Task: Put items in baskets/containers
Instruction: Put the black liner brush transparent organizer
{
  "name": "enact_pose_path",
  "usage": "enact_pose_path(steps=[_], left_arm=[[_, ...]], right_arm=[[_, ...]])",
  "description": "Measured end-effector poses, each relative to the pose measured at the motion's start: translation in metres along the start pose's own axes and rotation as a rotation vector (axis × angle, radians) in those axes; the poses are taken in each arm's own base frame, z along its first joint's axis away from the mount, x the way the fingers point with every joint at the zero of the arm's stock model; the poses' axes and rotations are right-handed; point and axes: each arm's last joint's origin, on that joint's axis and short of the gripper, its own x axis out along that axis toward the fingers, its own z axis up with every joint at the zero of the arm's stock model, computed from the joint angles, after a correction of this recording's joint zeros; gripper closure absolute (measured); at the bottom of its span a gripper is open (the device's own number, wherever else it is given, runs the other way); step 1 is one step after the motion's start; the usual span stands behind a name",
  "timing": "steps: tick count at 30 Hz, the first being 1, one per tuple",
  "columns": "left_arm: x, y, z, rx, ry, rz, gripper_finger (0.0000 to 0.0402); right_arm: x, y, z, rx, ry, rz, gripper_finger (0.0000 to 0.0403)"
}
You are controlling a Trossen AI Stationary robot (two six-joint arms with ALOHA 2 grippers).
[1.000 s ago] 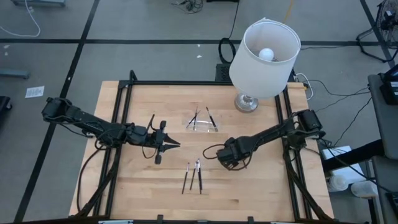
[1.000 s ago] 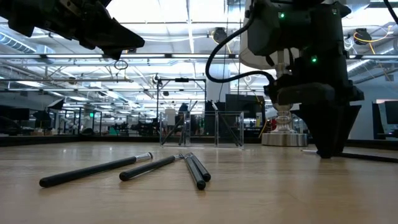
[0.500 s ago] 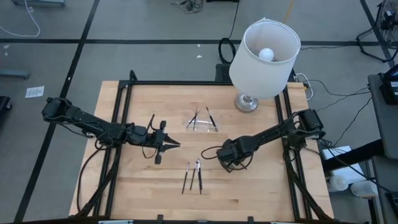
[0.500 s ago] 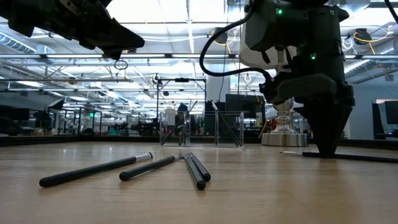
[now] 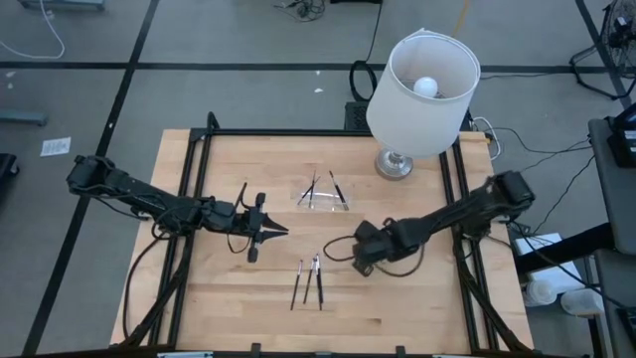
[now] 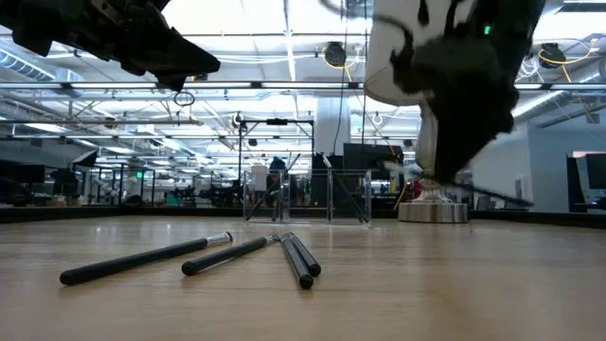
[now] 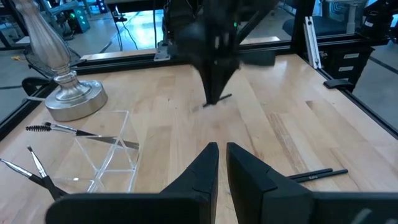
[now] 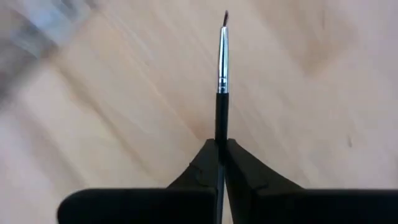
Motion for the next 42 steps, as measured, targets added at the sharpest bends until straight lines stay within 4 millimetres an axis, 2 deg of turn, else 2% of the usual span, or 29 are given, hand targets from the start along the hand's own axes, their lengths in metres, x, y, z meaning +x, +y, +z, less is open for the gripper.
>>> enact_pose_path(steps=[4,7,13,16,21,25,28,31,36,38,42], left_arm=[[0.000,0.000,0.000,-0.002,0.000,0.000,0.0360],[0.000,0.000,0.000,-0.002,0.000,0.000,0.0360],[0.000,0.000,-0.002,0.038,0.018,-0.001,0.0360],[-0.001,0.000,-0.002,0.054,0.026,-0.002,0.0360],[-0.011,0.000,0.002,0.050,0.018,-0.035,0.0360],[-0.023,-0.005,0.006,0.085,0.016,-0.165,0.0360],[-0.030,-0.008,0.008,0.103,0.005,-0.199,0.0360],[-0.033,-0.009,0.010,0.108,-0.004,-0.208,0.0360],[-0.034,-0.009,0.010,0.108,-0.005,-0.208,0.0360],[-0.034,-0.009,0.010,0.107,-0.004,-0.208,0.0360],[-0.034,-0.009,0.009,0.108,-0.001,-0.208,0.0360]], right_arm=[[-0.018,0.006,-0.001,-0.034,-0.154,0.043,0.0402],[-0.036,0.016,0.004,-0.073,-0.362,0.101,0.0402],[-0.057,0.042,0.025,-0.261,-0.708,0.236,0.0402],[-0.063,0.045,0.037,-0.342,-0.857,0.259,0.0402],[-0.051,0.028,0.054,-0.403,-1.056,0.282,0.0403],[-0.028,0.001,0.060,-0.346,-1.190,0.362,0.0403],[-0.011,-0.013,0.066,-0.298,-1.248,0.362,0.0403],[-0.004,-0.012,0.085,-0.299,-1.292,0.377,0.0403],[0.022,-0.011,0.121,-0.294,-1.259,0.266,0.0403],[0.023,-0.011,0.136,-0.258,-1.264,0.251,0.0403],[0.038,-0.013,0.154,-0.189,-1.221,0.141,0.0403]])
